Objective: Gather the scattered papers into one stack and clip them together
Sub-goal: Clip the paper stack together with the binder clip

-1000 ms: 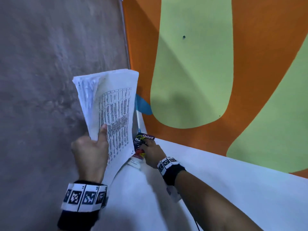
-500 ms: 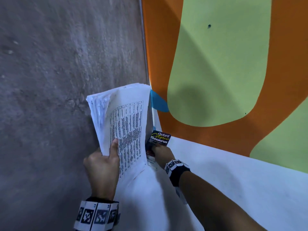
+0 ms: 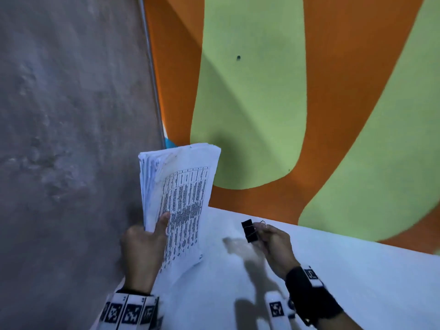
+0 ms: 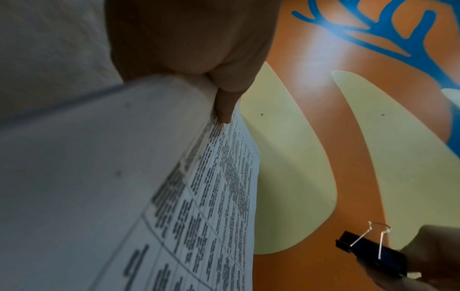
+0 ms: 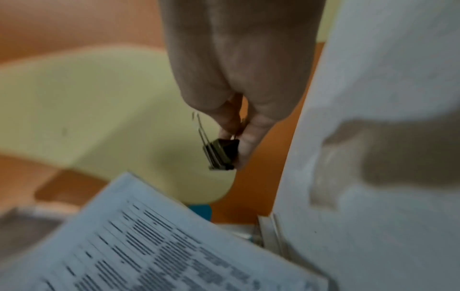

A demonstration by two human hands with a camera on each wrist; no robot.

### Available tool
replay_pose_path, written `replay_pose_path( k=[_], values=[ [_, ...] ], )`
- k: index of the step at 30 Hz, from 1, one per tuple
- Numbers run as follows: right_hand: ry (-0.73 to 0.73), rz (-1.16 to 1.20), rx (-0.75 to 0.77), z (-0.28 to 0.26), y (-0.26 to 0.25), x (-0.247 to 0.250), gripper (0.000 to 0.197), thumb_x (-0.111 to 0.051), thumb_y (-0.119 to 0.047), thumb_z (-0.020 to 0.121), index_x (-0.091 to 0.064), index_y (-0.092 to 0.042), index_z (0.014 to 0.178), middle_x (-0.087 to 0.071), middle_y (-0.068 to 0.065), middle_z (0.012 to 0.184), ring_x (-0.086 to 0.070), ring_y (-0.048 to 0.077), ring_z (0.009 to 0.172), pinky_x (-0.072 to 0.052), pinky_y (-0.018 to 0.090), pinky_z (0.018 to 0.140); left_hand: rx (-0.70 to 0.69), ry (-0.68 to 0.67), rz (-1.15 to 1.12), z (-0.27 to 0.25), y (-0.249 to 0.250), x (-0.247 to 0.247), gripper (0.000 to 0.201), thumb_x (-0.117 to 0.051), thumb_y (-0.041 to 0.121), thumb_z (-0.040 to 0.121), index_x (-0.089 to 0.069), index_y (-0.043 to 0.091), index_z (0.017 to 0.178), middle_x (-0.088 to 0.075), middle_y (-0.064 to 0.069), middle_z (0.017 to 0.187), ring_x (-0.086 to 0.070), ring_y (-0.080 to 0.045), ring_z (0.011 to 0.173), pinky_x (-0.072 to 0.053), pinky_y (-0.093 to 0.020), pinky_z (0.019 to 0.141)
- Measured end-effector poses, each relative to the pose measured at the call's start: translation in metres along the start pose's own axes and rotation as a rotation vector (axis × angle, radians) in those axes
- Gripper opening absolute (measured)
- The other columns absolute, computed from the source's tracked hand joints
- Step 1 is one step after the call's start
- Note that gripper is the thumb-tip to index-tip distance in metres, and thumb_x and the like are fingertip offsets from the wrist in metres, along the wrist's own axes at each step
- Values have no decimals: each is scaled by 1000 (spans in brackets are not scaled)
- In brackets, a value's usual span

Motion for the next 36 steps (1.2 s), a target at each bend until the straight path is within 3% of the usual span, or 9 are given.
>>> replay_pose_path(
  k=[5,8,17,20,22,25,29,33,36],
  values=[
    [-172,451,-123,-41,-47,49,28,-41,-4,89,-63,13,93,-59,31,119,-60,39,108,-45,47,103,-197,-120,-142,-23,30,-58,57,-76,27,80,-42,4,42,-33,3,39,-33,-9,41,-28,-26,47],
    [-103,434,-97,-53,-63,75,42,-57,-24,91,-52,8,119,-56,28,121,-63,34,105,-50,44,98,-256,-221,-177,-38,42,-91,59,-70,46,75,-41,6,42,-37,-2,42,-34,-12,43,-30,-26,47],
    [39,-154,343,-82,-117,152,68,-86,-59,47,-77,-6,89,-74,-3,97,-64,9,105,-45,34,96,-132,-510,-314,-89,77,-135,51,-74,55,62,-46,15,71,-50,-11,69,-45,-16,65,-36,-31,59],
    [-85,-297,495,-90,-140,165,63,-86,-51,53,-77,0,89,-76,2,100,-59,4,117,-43,24,96,-34,-628,-290,-96,71,-147,86,-78,57,67,-47,-10,111,-56,-29,100,-57,-38,95,-46,-47,85],
    [-189,-333,573,-93,-153,169,51,-87,-37,60,-76,5,86,-74,11,95,-64,15,105,-49,26,85,-73,-717,-279,-100,70,-154,120,-73,73,58,-40,-28,112,-53,-27,77,-56,-45,78,-47,-60,87],
    [-265,-301,602,-95,-168,169,19,-83,-7,65,-77,1,81,-71,14,92,-66,23,95,-54,28,74,-111,-786,-247,-106,66,-167,109,-75,71,61,-48,-26,102,-52,-34,76,-57,-60,78,-51,-59,77],
    [-200,-379,781,-94,-177,170,35,-87,-24,63,-76,2,83,-73,13,93,-66,26,95,-52,28,80,-132,-777,-271,-108,71,-175,96,-75,75,57,-58,-11,98,-59,-26,78,-63,-43,73,-54,-54,71],
    [-135,-494,926,-98,-166,168,38,-85,-30,65,-77,0,85,-75,10,96,-69,24,96,-51,28,85,-130,-747,-389,-120,86,-174,59,-79,65,50,-57,11,61,-57,1,58,-51,-15,48,-41,-20,51],
    [-72,-565,886,-92,-135,173,37,-85,-38,64,-79,-7,83,-76,1,96,-69,21,99,-47,46,96,-53,-781,-397,-132,74,-183,58,-88,59,45,-70,12,75,-75,9,70,-72,-8,70,-55,-31,72]
  ],
)
Point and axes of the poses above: each hand's wrist, its own z-axis towards the middle knuckle, its own x-axis out of the back of the hand, y = z × x, the point moved 1 cm from there along z, towards the middle knuckle
